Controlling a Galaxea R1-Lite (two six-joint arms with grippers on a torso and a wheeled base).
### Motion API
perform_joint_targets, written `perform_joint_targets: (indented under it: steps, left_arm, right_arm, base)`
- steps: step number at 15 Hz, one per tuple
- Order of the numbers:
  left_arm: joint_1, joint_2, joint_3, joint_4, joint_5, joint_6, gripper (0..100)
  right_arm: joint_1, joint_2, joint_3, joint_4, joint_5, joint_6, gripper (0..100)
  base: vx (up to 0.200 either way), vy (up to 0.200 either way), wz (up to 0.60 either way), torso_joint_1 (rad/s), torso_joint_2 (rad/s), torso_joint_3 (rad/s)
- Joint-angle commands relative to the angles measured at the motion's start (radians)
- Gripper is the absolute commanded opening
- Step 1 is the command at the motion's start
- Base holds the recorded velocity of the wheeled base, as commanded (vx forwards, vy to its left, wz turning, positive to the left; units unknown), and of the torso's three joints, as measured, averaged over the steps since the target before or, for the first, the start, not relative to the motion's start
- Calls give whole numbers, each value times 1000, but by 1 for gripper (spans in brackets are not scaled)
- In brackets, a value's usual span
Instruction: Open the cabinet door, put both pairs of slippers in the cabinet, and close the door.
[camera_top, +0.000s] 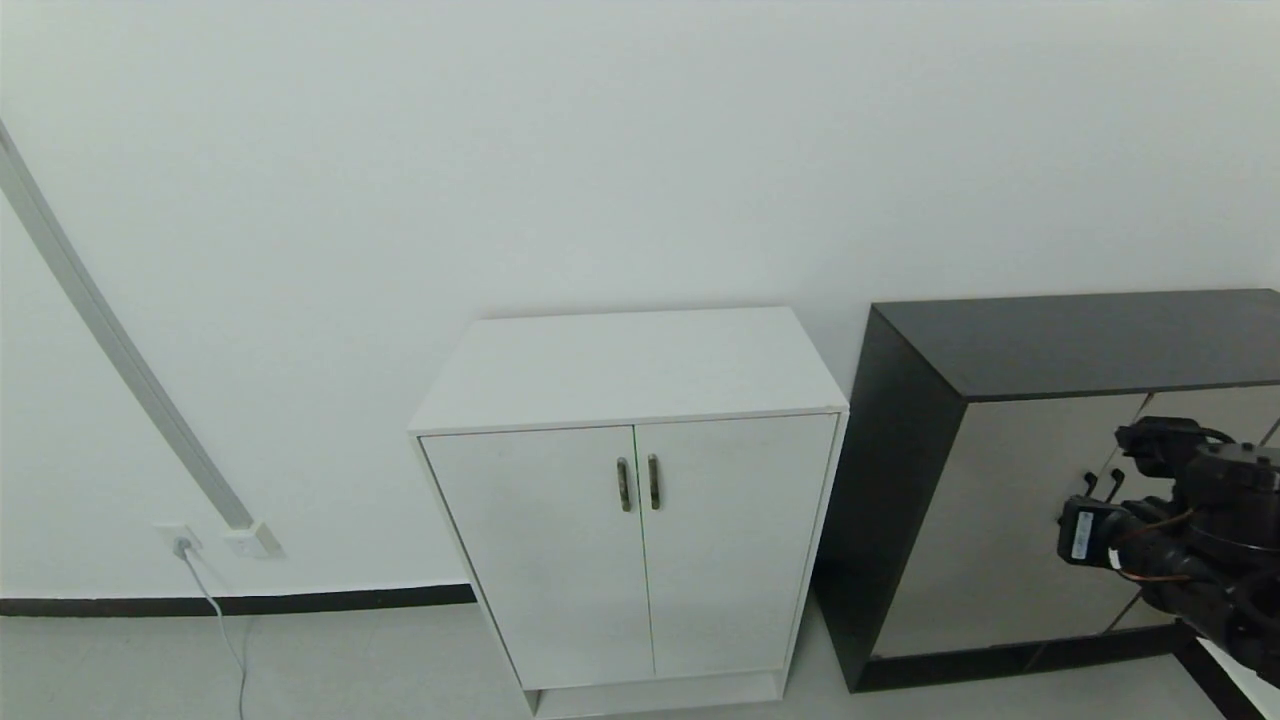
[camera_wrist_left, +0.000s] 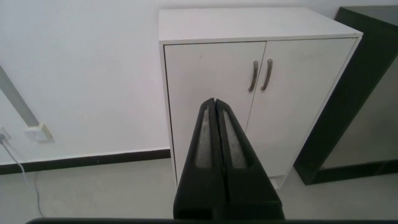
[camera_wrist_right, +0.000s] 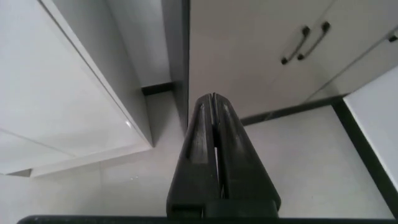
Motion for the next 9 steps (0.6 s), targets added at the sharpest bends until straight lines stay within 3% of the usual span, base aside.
perform_joint_targets:
  steps: [1,9]
  left_arm:
    - [0,0,0,0,0,-1,0]
    - [1,0,0,0,0,-1,0]
  right_arm:
    - [-41,-144,96,0,28,-6,0]
    - [-51,-417,289,7,50,-72,0]
  base:
    - [0,0,0,0,0,0]
    - [0,0,0,0,0,0]
